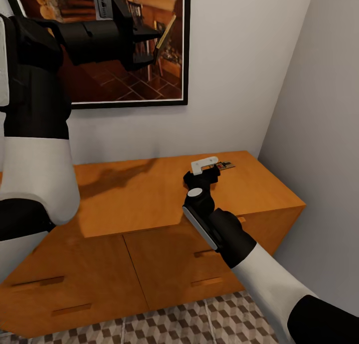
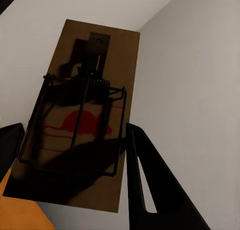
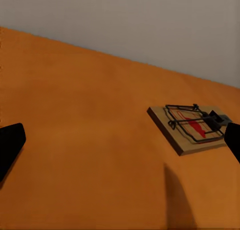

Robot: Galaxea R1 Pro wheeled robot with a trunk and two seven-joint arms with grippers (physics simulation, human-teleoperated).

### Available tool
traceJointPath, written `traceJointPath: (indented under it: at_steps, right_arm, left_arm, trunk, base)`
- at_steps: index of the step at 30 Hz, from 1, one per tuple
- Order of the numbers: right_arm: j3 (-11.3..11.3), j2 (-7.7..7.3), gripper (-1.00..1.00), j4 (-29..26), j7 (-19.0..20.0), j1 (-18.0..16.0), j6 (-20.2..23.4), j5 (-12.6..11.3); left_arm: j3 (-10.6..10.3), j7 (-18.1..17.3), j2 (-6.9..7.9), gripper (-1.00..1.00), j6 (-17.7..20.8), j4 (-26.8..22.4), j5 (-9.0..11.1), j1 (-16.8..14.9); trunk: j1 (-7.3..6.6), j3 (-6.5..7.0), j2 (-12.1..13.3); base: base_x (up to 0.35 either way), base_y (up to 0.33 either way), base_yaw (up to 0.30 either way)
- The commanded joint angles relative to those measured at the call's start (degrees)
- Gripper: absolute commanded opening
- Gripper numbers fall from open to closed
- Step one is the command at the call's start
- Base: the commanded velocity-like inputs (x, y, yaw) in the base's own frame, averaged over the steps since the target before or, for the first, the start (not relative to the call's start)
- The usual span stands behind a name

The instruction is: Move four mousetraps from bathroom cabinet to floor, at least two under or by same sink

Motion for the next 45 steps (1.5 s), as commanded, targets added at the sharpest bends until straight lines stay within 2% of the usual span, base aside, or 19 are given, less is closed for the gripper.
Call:
traceJointPath:
  at_steps: [1, 14, 38, 41, 45]
  right_arm:
    - [0.1, 0.00, 1.00, -0.1, -0.6, 0.1, 0.2, -0.5]
    - [0.2, 0.04, 1.00, -0.2, -0.8, 0.3, 0.2, -0.4]
    - [0.2, 0.07, 1.00, -0.3, -0.8, 0.3, 0.2, -0.4]
    - [0.1, 0.06, 1.00, -0.3, -0.9, 0.3, 1.7, -0.3]
    - [0.0, -0.03, 1.00, -1.2, -0.9, 0.2, 7.1, -0.1]
  left_arm:
    - [0.0, 0.5, -0.02, -1.00, 0.1, 0.3, 0.4, 0.0]
    - [0.2, 0.4, 0.94, -1.00, 0.2, -0.1, 0.1, 0.1]
    - [0.1, -0.2, 0.00, -1.00, 0.2, -0.4, 0.3, 0.1]
    - [0.0, -0.2, -0.03, -1.00, 0.2, -0.4, 0.4, 0.1]
    - [-0.1, -0.2, -0.60, -1.00, 0.2, -0.4, 0.3, 0.1]
  trunk:
    - [-0.01, -0.05, 0.0]
    - [-0.01, -0.05, 0.0]
    - [-0.01, -0.05, 0.0]
    - [-0.01, -0.05, 0.0]
    - [-0.01, -0.05, 0.0]
  base:
    - [0.000, 0.000, 0.000]
    - [0.000, 0.000, 0.000]
    - [0.000, 0.000, 0.000]
    - [0.000, 0.000, 0.000]
    - [0.000, 0.000, 0.000]
